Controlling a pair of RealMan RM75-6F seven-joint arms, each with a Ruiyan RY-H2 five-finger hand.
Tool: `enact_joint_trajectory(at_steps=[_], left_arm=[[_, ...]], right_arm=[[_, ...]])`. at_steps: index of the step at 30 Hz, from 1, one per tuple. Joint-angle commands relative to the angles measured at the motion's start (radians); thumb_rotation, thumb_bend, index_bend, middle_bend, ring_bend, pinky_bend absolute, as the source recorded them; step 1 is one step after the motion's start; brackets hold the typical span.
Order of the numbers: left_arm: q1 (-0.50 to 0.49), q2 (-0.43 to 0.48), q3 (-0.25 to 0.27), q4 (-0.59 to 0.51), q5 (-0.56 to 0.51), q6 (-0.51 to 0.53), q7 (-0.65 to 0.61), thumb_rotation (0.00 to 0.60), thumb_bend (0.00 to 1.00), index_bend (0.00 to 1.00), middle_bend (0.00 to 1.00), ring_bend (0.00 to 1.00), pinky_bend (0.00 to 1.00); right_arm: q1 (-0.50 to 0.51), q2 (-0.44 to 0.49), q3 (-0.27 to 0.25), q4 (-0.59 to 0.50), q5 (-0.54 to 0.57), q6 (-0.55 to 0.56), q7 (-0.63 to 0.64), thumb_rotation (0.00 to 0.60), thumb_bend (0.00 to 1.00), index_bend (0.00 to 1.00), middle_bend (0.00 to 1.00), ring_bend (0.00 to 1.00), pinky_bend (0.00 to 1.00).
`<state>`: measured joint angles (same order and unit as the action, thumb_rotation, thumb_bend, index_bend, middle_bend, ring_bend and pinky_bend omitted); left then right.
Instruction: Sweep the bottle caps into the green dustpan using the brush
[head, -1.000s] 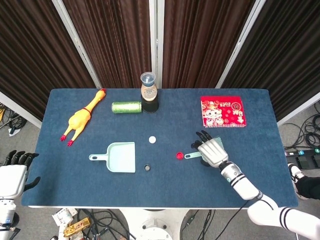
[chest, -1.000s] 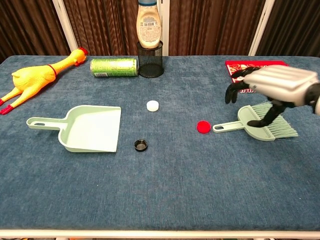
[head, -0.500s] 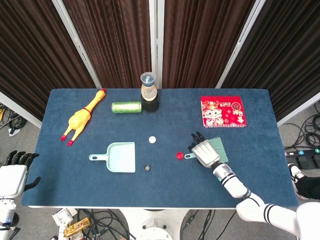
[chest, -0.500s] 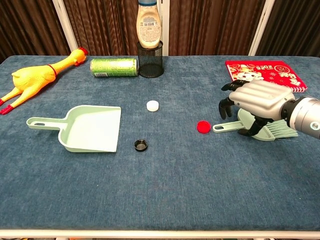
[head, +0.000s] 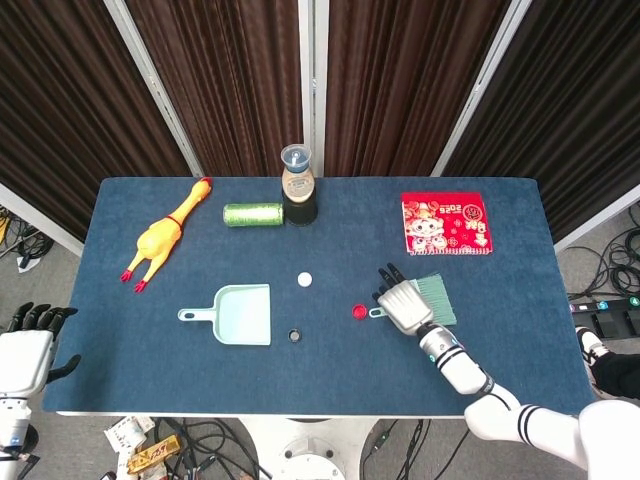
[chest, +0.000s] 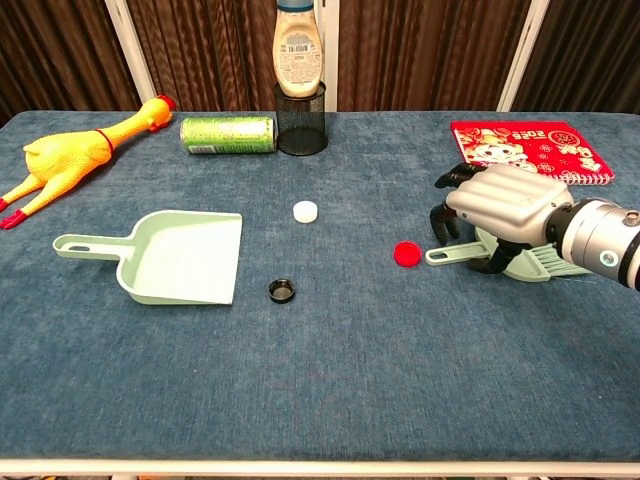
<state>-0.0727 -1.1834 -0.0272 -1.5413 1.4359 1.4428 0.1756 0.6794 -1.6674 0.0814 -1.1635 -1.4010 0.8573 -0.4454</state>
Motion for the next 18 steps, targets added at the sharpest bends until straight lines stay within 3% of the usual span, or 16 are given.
enact_joint_trajectory(at_steps=[1,7,15,18], left_arm=[[-0.001,-0.002,0.0,0.003,-0.001,-0.002,-0.002,0.6,0.18,0.25,0.26,0.16,0.12],[-0.003,-0.005,0.0,0.015,0.001,-0.005,-0.012,0.6,0.18,0.25,0.26,0.16,0.12],[-0.05,0.01,-0.019,0.008,0.006,-0.053,-0.012,0.6,0.18,0.25,0.26,0.16,0.12],[-0.089,0.021,-0.033,-0.013,0.008,-0.102,-0.045,0.6,0.18,0.25,0.26,0.16,0.12]], right_arm=[[0.003,-0.004,-0.003,-0.001,0.005,0.0,-0.011,0.6,0.23,0.43,0.42,0.08,0.05],[0.008,-0.012,-0.007,-0.002,0.02,-0.003,-0.032,0.6,0.25,0.46,0.42,0.09,0.06],[0.003,-0.008,-0.005,-0.007,0.025,0.027,-0.029,0.6,0.43,0.64,0.56,0.21,0.11],[-0.003,0.025,0.006,-0.04,0.018,0.058,-0.005,0.6,0.5,0.66,0.57,0.21,0.12]])
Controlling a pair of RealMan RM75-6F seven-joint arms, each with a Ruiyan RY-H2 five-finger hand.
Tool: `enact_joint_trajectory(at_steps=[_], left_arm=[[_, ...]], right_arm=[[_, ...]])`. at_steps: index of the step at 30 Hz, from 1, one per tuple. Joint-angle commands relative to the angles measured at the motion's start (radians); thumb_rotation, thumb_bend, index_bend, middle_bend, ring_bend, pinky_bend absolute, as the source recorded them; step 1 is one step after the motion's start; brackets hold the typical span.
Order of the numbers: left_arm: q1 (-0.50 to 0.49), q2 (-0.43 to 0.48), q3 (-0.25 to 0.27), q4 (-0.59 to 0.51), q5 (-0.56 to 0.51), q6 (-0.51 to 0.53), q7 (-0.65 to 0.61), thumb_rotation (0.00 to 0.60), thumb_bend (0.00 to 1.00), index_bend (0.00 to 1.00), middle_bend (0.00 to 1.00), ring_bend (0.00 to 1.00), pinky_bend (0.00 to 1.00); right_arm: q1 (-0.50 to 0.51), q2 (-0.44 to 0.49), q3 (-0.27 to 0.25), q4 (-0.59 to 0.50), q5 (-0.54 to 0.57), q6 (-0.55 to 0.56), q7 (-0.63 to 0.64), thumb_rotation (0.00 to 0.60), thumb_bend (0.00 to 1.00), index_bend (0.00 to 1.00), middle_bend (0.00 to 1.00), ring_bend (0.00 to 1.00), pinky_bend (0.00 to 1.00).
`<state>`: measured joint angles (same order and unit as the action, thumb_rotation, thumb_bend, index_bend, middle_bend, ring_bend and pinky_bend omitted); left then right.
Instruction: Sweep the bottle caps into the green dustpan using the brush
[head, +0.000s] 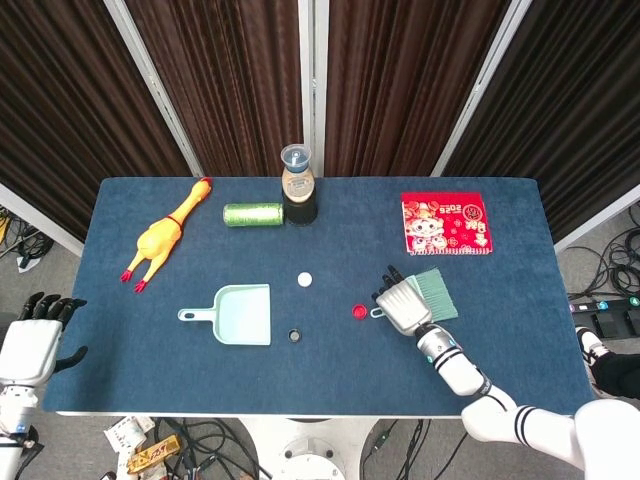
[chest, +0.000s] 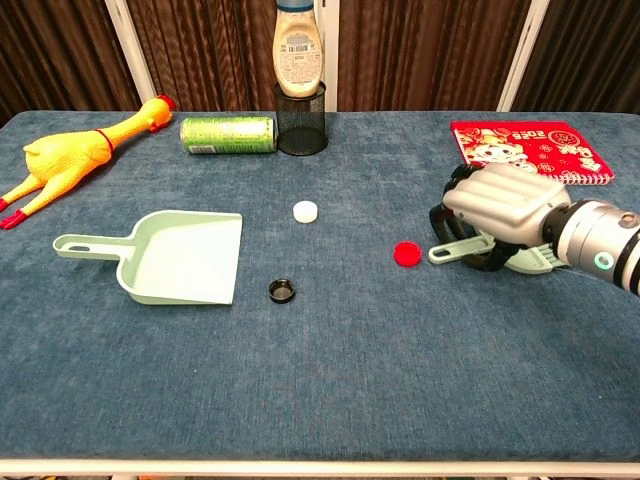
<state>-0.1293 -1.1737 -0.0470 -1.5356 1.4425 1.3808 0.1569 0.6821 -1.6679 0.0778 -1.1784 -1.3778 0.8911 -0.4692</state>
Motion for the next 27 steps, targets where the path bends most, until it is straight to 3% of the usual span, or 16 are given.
enact_joint_trajectory(at_steps=[1,8,14,20,27], left_arm=[[-0.056,0.018,-0.019,-0.029,0.001,-0.073,-0.036,0.6,0.18,0.26,0.26,0.16,0.12],[-0.212,0.005,-0.074,-0.055,-0.074,-0.294,-0.028,0.6,0.18,0.3,0.29,0.16,0.16],[-0.31,-0.074,-0.118,-0.051,-0.172,-0.389,0.056,0.6,0.21,0.33,0.32,0.21,0.22],[-0.372,-0.126,-0.109,-0.08,-0.314,-0.452,0.218,0.6,0.21,0.33,0.33,0.21,0.24],[-0.413,-0.22,-0.08,-0.072,-0.439,-0.413,0.398,0.6,0.21,0.34,0.33,0.21,0.24]], right_arm=[[-0.009,0.045,0.014,-0.044,-0.009,0.039,0.029,0.6,0.52,0.66,0.57,0.21,0.12],[-0.028,0.197,0.07,-0.212,0.007,0.094,0.142,0.6,0.55,0.67,0.58,0.22,0.13],[-0.029,0.331,0.142,-0.342,0.04,0.095,0.306,0.6,0.55,0.67,0.58,0.22,0.13],[-0.037,0.395,0.159,-0.376,0.033,0.113,0.386,0.6,0.55,0.68,0.58,0.22,0.13],[-0.039,0.406,0.139,-0.361,0.026,0.105,0.429,0.6,0.55,0.68,0.58,0.22,0.13]])
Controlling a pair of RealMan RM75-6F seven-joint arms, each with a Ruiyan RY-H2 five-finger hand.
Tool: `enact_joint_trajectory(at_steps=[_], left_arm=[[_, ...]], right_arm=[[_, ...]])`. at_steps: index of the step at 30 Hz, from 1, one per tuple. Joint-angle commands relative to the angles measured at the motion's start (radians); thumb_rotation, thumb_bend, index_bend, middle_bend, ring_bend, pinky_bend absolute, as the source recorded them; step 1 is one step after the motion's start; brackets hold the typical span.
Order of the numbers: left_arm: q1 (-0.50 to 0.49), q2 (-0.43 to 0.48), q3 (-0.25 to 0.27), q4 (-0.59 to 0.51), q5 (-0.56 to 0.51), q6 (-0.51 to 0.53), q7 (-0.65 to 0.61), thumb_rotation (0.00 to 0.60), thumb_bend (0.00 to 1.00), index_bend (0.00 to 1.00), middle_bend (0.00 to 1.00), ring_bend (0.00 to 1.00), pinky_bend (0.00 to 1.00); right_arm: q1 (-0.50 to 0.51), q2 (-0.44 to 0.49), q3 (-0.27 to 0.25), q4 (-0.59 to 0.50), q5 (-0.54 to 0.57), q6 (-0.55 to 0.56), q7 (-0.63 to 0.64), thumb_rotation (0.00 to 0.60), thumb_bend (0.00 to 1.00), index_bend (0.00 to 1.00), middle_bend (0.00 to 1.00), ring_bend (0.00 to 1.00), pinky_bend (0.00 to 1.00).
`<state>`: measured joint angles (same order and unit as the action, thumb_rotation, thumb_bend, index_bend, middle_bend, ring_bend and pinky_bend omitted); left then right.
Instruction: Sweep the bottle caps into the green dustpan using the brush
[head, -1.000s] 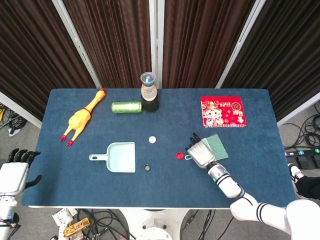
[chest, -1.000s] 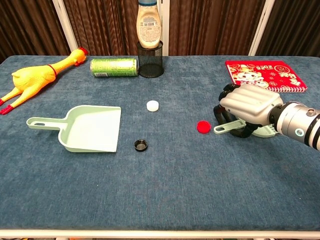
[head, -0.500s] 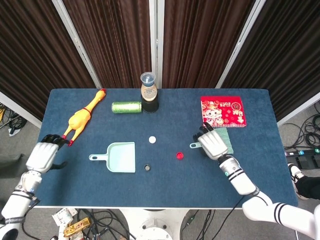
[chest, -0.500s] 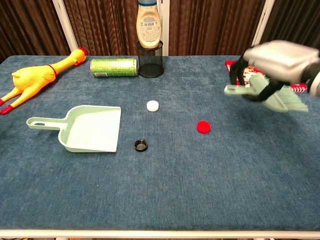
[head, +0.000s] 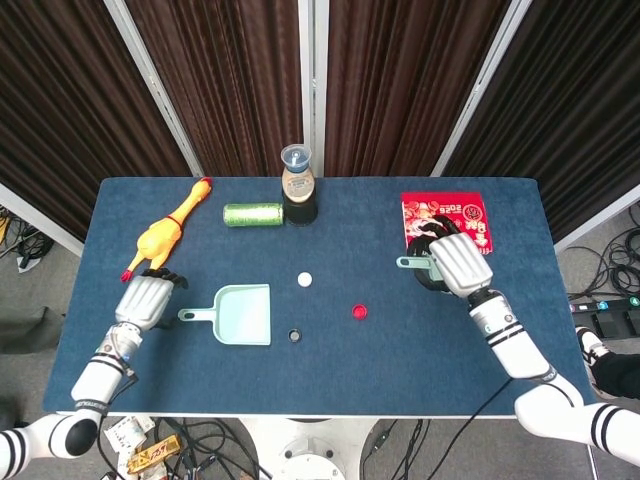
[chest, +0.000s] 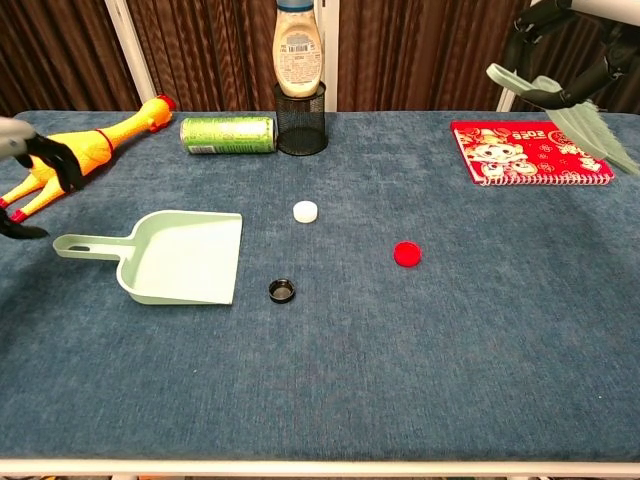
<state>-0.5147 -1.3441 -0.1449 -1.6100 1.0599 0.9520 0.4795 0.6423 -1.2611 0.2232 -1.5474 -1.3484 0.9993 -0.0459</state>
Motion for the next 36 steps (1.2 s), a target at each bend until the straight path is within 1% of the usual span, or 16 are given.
enact_joint_trajectory(at_steps=[1,6,13,19,23,30,36], left_arm=[[-0.033,-0.056,0.023,0.001,-0.069,0.021,0.097,0.6,0.21,0.34,0.33,0.21,0.25],[-0.051,-0.088,0.03,-0.026,-0.122,0.048,0.15,0.6,0.21,0.36,0.35,0.22,0.28],[-0.073,-0.156,0.037,0.012,-0.189,0.096,0.216,0.6,0.21,0.41,0.39,0.28,0.33],[-0.087,-0.181,0.034,0.025,-0.226,0.11,0.229,0.6,0.2,0.45,0.42,0.3,0.37],[-0.097,-0.187,0.035,0.032,-0.242,0.107,0.232,0.6,0.2,0.47,0.44,0.32,0.39],[-0.108,-0.2,0.044,0.052,-0.237,0.111,0.228,0.6,0.25,0.51,0.49,0.35,0.43],[-0.116,-0.204,0.048,0.065,-0.228,0.109,0.216,0.6,0.3,0.55,0.53,0.38,0.44]], right_arm=[[0.001,-0.002,-0.01,0.012,-0.005,-0.004,0.006,0.6,0.55,0.68,0.58,0.22,0.13],[0.002,-0.01,-0.021,0.026,-0.007,-0.004,0.008,0.6,0.55,0.68,0.58,0.22,0.13],[0.004,-0.018,-0.032,0.039,-0.006,-0.007,0.021,0.6,0.55,0.68,0.58,0.22,0.13],[0.005,-0.026,-0.04,0.047,-0.009,-0.006,0.031,0.6,0.55,0.69,0.58,0.22,0.13],[0.003,-0.027,-0.046,0.051,-0.011,-0.004,0.035,0.6,0.55,0.69,0.58,0.22,0.13],[0.005,-0.036,-0.054,0.061,-0.012,-0.014,0.056,0.6,0.55,0.69,0.58,0.22,0.13],[0.031,-0.062,-0.061,0.091,-0.041,-0.049,0.127,0.6,0.56,0.69,0.58,0.22,0.13]])
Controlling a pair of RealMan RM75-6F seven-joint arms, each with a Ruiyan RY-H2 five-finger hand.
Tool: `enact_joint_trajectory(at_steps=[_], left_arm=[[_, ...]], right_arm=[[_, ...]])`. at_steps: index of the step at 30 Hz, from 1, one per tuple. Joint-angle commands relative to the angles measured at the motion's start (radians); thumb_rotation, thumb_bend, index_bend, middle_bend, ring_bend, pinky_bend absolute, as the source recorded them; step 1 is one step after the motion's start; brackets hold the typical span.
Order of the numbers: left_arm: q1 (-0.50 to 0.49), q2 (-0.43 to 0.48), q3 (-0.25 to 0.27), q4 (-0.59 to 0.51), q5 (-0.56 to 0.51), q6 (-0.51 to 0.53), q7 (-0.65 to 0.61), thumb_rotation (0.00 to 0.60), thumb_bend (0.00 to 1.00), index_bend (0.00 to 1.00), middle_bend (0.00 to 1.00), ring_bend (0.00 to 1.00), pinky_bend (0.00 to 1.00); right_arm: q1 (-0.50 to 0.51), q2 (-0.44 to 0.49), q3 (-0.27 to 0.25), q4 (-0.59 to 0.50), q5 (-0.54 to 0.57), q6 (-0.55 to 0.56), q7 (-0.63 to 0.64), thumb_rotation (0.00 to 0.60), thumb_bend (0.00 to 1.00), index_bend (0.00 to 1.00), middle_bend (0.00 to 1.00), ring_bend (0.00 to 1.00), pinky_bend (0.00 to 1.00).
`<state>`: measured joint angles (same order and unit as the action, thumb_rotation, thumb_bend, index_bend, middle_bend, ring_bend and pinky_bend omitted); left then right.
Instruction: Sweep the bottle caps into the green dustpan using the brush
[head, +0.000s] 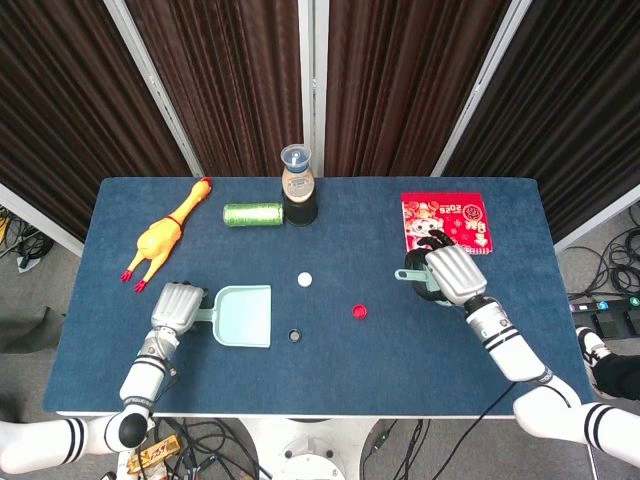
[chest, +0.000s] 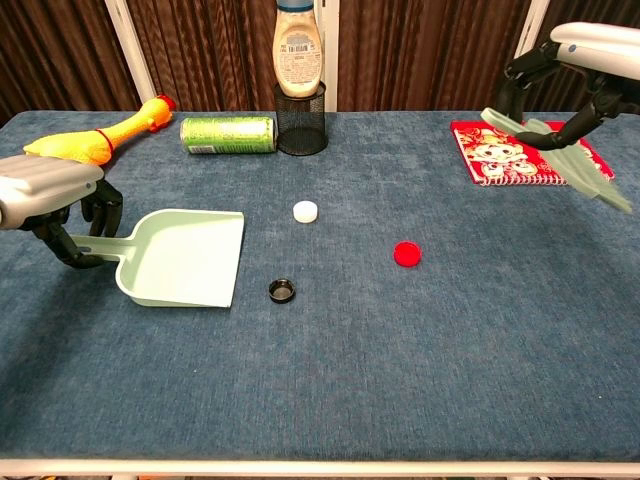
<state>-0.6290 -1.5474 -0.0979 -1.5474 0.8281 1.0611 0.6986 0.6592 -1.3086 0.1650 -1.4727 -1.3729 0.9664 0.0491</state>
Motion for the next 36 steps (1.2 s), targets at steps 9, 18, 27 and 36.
enact_joint_trajectory(at_steps=[9,18,27,36], left_arm=[[-0.02,0.013,0.009,-0.01,0.019,-0.009,0.001,0.6,0.31,0.56,0.53,0.38,0.44],[-0.066,0.041,-0.005,-0.032,-0.055,-0.054,0.043,0.6,0.31,0.56,0.53,0.38,0.44],[-0.141,0.09,-0.002,-0.096,-0.154,-0.123,0.091,0.6,0.31,0.56,0.53,0.38,0.44],[-0.191,0.094,0.001,-0.12,-0.224,-0.143,0.076,0.6,0.31,0.56,0.53,0.38,0.44]], right_arm=[[0.145,-0.161,0.007,0.182,-0.147,-0.076,0.289,0.6,0.63,0.73,0.59,0.22,0.13],[0.252,-0.31,-0.012,0.37,-0.241,-0.057,0.465,0.6,0.65,0.73,0.59,0.22,0.13],[0.161,-0.321,-0.063,0.329,-0.198,0.022,0.424,0.6,0.64,0.73,0.59,0.22,0.13],[0.128,-0.38,-0.085,0.338,-0.193,0.063,0.433,0.6,0.63,0.74,0.59,0.22,0.13]])
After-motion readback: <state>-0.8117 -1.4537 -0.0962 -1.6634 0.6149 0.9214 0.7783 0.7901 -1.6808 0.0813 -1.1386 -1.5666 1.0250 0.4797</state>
